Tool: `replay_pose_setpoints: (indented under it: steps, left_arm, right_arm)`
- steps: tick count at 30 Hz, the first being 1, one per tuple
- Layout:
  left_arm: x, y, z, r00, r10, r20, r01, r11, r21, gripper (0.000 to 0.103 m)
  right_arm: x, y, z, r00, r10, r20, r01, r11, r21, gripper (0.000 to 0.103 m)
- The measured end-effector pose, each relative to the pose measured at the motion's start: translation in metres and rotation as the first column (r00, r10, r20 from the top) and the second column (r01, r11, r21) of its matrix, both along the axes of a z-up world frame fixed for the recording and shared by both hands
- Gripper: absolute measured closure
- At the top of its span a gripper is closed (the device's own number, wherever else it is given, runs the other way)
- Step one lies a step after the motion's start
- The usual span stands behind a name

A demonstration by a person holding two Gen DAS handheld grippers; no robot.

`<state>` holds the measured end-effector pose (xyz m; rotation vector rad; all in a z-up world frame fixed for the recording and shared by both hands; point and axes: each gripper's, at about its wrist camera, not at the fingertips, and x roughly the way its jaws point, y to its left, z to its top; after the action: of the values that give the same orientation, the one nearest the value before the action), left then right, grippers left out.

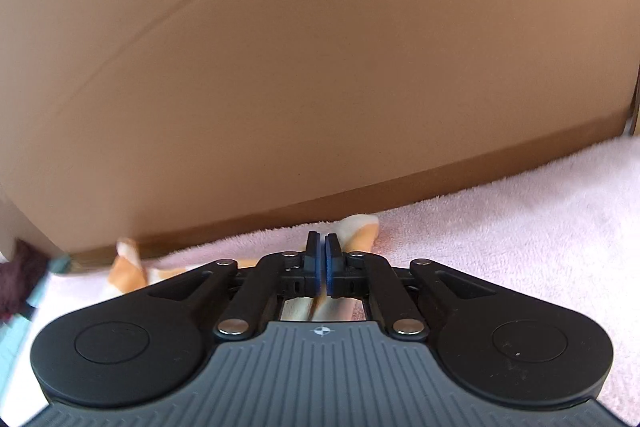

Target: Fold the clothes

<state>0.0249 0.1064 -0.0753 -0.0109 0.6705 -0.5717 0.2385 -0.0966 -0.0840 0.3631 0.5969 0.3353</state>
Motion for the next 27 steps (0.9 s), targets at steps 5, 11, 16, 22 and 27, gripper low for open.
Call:
replay_pose_setpoints:
  steps: [5, 11, 16, 22, 27]
  left_arm:
    - [0.000, 0.000, 0.000, 1.000, 0.001, 0.001, -0.001, 1.000, 0.000, 0.001]
    - [0.000, -0.001, 0.001, 1.000, 0.001, 0.000, -0.001, 1.000, 0.000, 0.001]
    - [0.000, -0.001, 0.001, 1.000, 0.002, 0.000, -0.002, 1.000, 0.000, 0.001]
    - [0.001, 0.000, 0.001, 1.000, 0.001, 0.000, -0.001, 1.000, -0.001, 0.001]
    - [0.002, 0.001, 0.000, 1.000, 0.000, -0.001, 0.000, 1.000, -0.006, 0.001]
  right_arm:
    - [-0.023, -0.001, 0.022, 0.994, 0.036, 0.100, -0.032, 0.999, -0.040, 0.090]
    - [-0.024, 0.028, 0.017, 0.979, 0.203, -0.030, -0.205, 0.977, -0.055, 0.088]
    - [-0.013, 0.001, 0.012, 0.995, 0.077, 0.056, -0.075, 0.997, -0.026, 0.088]
    - [-0.015, -0.007, 0.025, 0.983, 0.180, -0.030, -0.180, 0.984, -0.006, 0.075]
    - [-0.010, -0.006, 0.015, 0.997, 0.075, -0.003, -0.075, 0.990, -0.120, 0.098]
